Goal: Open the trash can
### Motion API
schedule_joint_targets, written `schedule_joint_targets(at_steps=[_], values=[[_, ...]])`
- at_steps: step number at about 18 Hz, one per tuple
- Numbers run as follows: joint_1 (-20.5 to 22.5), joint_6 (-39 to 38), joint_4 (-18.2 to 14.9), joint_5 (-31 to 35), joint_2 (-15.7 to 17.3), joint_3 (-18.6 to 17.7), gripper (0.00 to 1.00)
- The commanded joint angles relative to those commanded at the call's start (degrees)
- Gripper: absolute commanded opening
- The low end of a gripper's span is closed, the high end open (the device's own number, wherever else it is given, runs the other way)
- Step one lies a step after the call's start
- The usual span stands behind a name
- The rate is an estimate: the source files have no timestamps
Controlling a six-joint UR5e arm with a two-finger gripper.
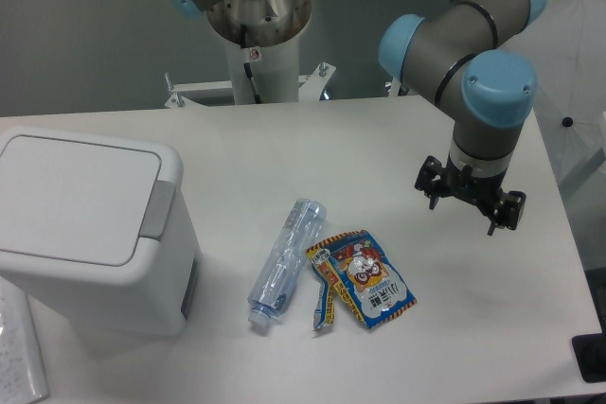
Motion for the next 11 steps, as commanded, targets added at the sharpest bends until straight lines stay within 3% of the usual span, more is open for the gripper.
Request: schedule_joint_targets(at_steps=[11], values=[[0.4,0.1,0.0,-0.5,0.0,-0.2,1.00]])
